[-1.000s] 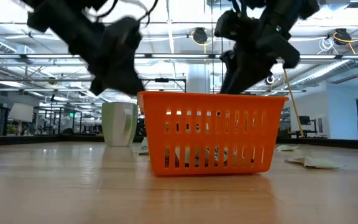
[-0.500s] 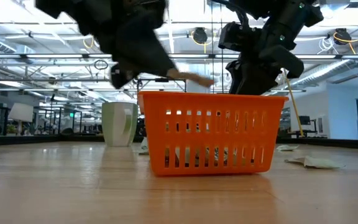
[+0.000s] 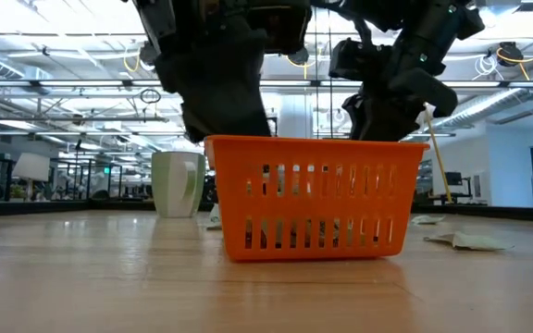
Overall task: Pick and place Stevia / Truvia into bins
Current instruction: Put the stevia packet into the orange basket
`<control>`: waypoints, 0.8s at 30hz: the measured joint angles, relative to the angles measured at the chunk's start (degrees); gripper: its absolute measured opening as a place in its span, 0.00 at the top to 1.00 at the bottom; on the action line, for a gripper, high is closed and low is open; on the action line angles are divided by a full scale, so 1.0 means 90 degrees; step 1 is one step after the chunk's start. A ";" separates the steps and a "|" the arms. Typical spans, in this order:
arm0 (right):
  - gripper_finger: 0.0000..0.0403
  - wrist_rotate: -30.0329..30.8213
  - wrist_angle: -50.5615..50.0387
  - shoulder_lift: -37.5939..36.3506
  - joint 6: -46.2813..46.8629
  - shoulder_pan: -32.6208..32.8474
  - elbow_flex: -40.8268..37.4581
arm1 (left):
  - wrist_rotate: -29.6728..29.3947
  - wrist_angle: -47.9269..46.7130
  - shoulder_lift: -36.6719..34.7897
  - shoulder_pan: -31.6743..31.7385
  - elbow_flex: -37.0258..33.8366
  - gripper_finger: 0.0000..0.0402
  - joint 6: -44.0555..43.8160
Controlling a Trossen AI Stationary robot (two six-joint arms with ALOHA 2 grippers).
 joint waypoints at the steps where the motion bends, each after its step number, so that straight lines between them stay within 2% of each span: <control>1: 0.71 -0.0003 -0.0063 0.0000 0.0001 0.0002 0.0000 | 0.0066 0.0009 0.0037 -0.0002 0.0043 1.00 0.0050; 8: 0.71 -0.0003 -0.0194 0.0000 0.0049 0.0070 0.0001 | 0.0028 -0.0071 0.0052 -0.0002 0.0070 0.93 0.0277; 14: 0.71 -0.0006 -0.0188 0.0000 0.0009 0.0070 -0.0001 | 0.0001 -0.0212 0.0052 0.0008 0.0070 0.88 0.0925; 24: 0.71 0.0002 -0.0163 0.0000 -0.0044 0.0068 0.0000 | 0.0058 -0.0866 -0.0174 0.0348 0.0068 0.75 0.1040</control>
